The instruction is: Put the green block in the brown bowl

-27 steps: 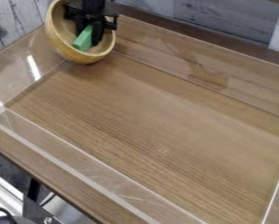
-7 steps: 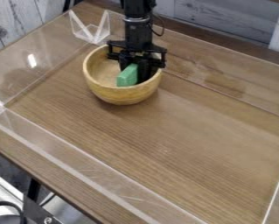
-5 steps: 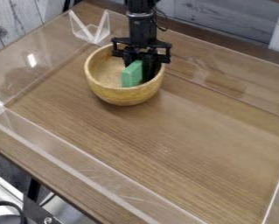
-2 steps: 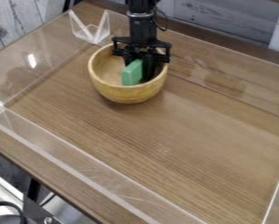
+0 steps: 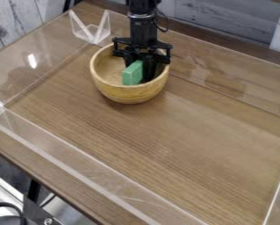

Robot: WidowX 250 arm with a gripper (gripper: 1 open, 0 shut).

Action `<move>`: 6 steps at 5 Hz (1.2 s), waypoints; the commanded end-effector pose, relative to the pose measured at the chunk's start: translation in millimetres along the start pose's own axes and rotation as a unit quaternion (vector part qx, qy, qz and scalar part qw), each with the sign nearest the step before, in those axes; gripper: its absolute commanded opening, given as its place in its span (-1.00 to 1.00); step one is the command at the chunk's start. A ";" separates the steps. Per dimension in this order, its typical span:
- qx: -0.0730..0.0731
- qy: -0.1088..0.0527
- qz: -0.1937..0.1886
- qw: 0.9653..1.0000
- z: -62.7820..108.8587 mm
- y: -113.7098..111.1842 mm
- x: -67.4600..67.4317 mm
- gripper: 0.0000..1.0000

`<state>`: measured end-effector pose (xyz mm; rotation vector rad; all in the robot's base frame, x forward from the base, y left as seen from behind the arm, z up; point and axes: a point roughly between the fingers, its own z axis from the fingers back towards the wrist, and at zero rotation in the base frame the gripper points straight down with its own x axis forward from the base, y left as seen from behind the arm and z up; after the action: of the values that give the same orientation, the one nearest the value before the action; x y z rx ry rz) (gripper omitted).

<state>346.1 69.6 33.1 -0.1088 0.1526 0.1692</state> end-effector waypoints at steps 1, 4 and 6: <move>0.004 -0.029 0.001 1.000 15.6 2.3 9.7 -1.00; 0.005 -0.022 0.008 1.000 12.3 4.6 9.4 -1.00; 0.005 -0.017 0.013 1.000 10.5 5.8 8.9 -1.00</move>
<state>346.5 72.3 30.2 -0.1057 0.1690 0.1799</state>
